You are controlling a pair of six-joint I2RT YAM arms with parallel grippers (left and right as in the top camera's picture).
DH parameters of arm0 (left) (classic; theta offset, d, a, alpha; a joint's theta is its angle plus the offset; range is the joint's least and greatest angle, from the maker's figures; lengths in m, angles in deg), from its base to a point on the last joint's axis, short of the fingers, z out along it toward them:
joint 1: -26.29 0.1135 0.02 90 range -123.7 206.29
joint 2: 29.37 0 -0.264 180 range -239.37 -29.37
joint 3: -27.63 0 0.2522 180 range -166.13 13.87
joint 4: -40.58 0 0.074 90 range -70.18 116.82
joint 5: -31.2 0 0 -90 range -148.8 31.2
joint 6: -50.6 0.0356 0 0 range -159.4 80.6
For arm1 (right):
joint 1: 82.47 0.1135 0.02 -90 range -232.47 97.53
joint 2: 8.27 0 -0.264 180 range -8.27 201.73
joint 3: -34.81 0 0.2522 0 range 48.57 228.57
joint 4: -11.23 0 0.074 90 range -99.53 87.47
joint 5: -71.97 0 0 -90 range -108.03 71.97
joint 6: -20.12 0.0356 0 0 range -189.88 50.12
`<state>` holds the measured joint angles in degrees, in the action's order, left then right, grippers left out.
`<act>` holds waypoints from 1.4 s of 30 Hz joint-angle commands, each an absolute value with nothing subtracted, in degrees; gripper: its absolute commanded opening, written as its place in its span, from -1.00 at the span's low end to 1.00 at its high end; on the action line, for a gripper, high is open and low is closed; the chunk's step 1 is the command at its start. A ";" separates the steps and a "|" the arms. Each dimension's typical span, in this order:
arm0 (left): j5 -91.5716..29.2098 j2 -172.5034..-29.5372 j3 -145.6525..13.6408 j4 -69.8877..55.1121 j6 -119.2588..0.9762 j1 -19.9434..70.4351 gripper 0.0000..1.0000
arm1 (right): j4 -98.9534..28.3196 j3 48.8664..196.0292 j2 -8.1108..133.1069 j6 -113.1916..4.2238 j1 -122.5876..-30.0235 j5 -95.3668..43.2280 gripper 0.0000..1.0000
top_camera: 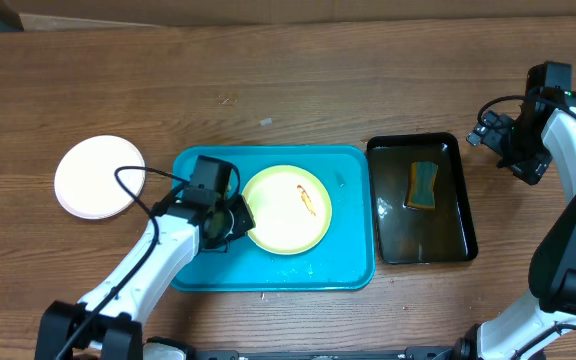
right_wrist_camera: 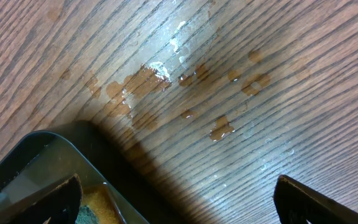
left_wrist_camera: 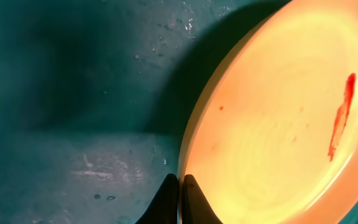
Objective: Clean dirty plates on tray and stack at the side
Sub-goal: 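Slide the yellow plate toward the tray center and pinch its left rim, then reach the right gripper into the black tray and grasp the sponge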
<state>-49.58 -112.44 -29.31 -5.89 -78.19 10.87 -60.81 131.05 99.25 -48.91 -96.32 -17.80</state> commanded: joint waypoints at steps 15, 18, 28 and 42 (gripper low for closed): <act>-50.26 -124.75 -43.27 -10.50 -72.16 7.51 -0.92 | -60.66 131.42 98.88 -48.63 -96.42 -17.67 1.00; -50.44 -125.58 -43.27 -10.52 -72.16 6.96 -0.92 | -60.66 131.42 98.88 -48.63 -96.42 -17.67 1.00; -53.89 -125.71 -43.25 -10.85 -72.16 6.98 -0.81 | -60.66 131.42 98.88 -48.63 -96.42 -17.67 1.00; -53.43 -125.71 -43.23 -10.33 -72.14 6.98 -0.35 | -60.66 131.42 98.88 -48.60 -96.42 -17.67 1.00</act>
<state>-53.06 -125.29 -41.92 -10.46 -72.88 7.25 -60.83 131.05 99.25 -48.93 -96.32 -17.80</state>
